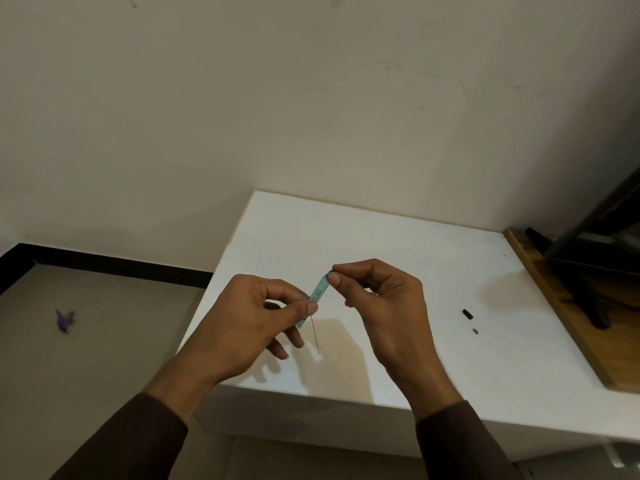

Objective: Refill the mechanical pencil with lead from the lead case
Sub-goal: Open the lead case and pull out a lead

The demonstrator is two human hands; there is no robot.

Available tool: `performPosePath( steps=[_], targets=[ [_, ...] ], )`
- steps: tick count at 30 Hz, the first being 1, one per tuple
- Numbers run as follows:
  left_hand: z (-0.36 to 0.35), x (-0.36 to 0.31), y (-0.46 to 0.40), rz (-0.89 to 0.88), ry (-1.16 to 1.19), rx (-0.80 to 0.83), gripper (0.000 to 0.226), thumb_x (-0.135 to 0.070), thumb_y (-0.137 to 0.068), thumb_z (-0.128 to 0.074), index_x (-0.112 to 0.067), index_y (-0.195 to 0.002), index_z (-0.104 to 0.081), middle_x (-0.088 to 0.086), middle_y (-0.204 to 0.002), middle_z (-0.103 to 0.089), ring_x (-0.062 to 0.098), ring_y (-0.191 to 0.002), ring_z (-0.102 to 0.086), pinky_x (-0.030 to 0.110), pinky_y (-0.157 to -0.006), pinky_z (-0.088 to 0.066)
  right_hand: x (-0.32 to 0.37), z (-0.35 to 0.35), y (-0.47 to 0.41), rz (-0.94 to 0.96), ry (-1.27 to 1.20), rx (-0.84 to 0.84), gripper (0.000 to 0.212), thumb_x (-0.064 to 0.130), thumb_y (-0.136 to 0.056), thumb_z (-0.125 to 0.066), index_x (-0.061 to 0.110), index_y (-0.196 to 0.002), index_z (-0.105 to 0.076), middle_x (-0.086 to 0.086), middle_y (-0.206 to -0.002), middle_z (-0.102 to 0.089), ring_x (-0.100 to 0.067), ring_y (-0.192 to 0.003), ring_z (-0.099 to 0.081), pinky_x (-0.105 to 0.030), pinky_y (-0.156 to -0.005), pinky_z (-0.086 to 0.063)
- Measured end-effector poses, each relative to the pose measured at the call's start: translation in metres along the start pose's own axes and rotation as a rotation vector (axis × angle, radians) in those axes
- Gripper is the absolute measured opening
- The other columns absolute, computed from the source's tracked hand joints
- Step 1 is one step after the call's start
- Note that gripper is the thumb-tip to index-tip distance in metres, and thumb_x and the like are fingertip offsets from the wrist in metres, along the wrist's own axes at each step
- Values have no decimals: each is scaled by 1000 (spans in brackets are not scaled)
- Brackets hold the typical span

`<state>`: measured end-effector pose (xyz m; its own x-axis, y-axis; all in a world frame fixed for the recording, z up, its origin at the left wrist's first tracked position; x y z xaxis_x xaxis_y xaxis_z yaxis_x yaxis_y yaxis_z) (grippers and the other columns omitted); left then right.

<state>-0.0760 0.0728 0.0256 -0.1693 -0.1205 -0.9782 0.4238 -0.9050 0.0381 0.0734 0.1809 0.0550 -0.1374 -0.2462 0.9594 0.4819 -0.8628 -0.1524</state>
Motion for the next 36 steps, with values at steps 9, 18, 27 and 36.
performPosePath(
  steps=[9,18,27,36],
  targets=[
    [-1,5,-1,19,-23,-13,13,-25,-84,-78,-15,-87,-83,-2,-88,-78,27,-60,-73,36,-52,-63,8,6,0,84,128,19,7,16,-88,-79,22,-87,-83,11,-83,-80,1,-84,-72,-10,-67,-52],
    [-1,5,-2,7,-43,-17,13,-27,-84,-78,-16,-85,-83,-4,-85,-78,27,-59,-72,36,-51,-62,4,8,-1,57,133,24,6,18,-89,-79,21,-91,-83,10,-85,-80,-7,-84,-73,-36,-75,-64],
    [-1,3,-1,-16,-65,-17,11,-26,-85,-77,-16,-85,-83,-7,-85,-77,22,-56,-70,32,-50,-62,3,2,1,55,75,58,7,14,-90,-78,17,-94,-83,7,-85,-79,-10,-81,-73,-20,-60,-59],
    [1,3,-2,-9,-22,-16,13,-29,-84,-77,-18,-85,-83,-9,-87,-77,22,-57,-71,30,-47,-60,-4,-3,2,35,90,75,14,21,-91,-76,22,-105,-80,6,-95,-80,-15,-91,-73,-33,-71,-64]
  ],
)
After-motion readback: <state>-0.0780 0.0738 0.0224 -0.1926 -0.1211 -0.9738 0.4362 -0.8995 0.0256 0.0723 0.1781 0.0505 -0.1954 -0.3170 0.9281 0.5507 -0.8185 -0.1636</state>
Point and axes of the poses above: each hand's wrist, its own y-axis away from the middle knuckle, its own z-axis out of the back of the hand, x = y × z, the point moved 9 cm from there along -y, towards the middle knuckle
